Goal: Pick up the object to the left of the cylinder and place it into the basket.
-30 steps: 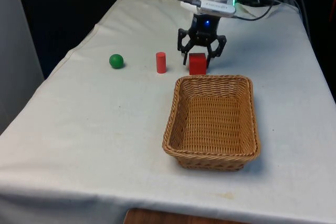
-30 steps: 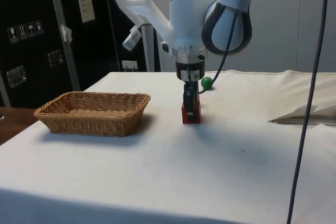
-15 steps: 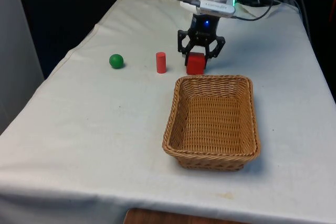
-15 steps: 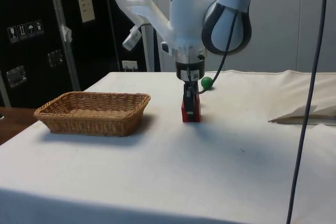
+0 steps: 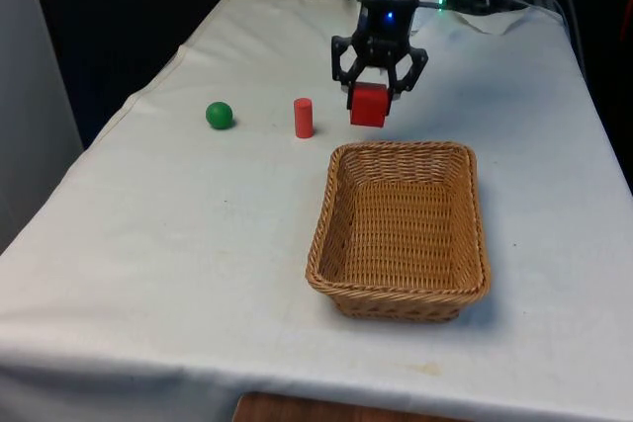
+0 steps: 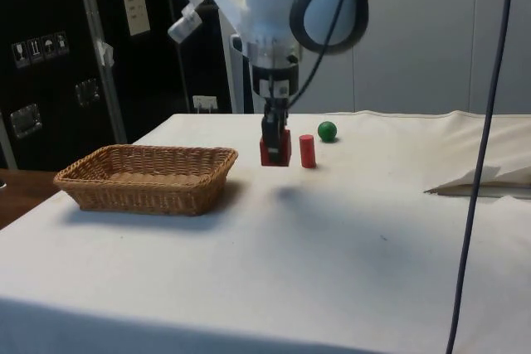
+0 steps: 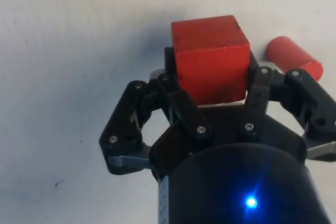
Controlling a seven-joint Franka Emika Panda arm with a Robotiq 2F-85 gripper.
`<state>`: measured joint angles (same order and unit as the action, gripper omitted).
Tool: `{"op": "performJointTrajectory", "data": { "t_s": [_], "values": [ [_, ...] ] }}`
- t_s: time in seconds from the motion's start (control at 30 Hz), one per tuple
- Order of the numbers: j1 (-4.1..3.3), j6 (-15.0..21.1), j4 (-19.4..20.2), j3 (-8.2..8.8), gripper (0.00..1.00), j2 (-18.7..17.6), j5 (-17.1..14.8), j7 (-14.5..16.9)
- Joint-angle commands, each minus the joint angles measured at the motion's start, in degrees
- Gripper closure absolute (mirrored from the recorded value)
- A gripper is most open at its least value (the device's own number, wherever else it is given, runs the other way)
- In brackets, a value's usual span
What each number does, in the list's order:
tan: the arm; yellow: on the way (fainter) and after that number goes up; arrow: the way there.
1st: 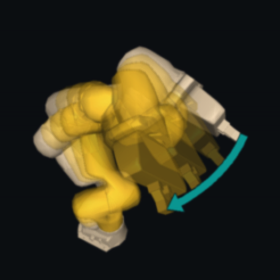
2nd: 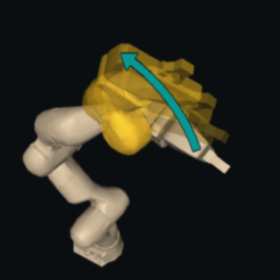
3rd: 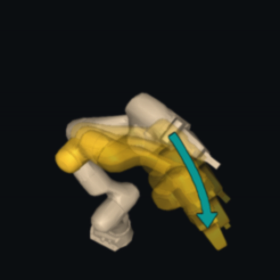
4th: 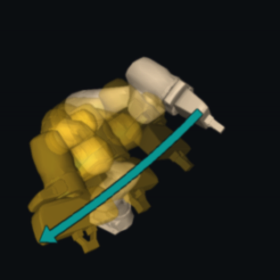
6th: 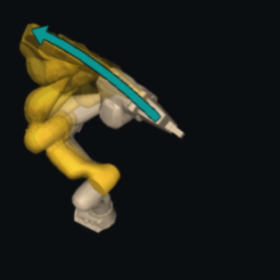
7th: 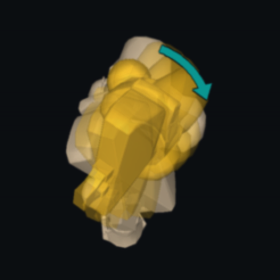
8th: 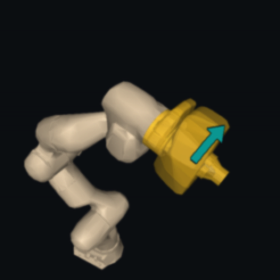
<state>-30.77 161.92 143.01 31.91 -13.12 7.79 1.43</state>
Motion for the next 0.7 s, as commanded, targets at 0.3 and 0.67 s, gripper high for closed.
{"op": "performJointTrajectory", "data": {
  "t_s": [0.3,0.67],
  "values": [
    [-0.11,-6.2,-3.9,0.52,0.96,3.3,0.6,0.4],
    [0.11,-10.4,-9.4,-0.17,0.96,3.3,-0.8,1.3]
  ]
}}
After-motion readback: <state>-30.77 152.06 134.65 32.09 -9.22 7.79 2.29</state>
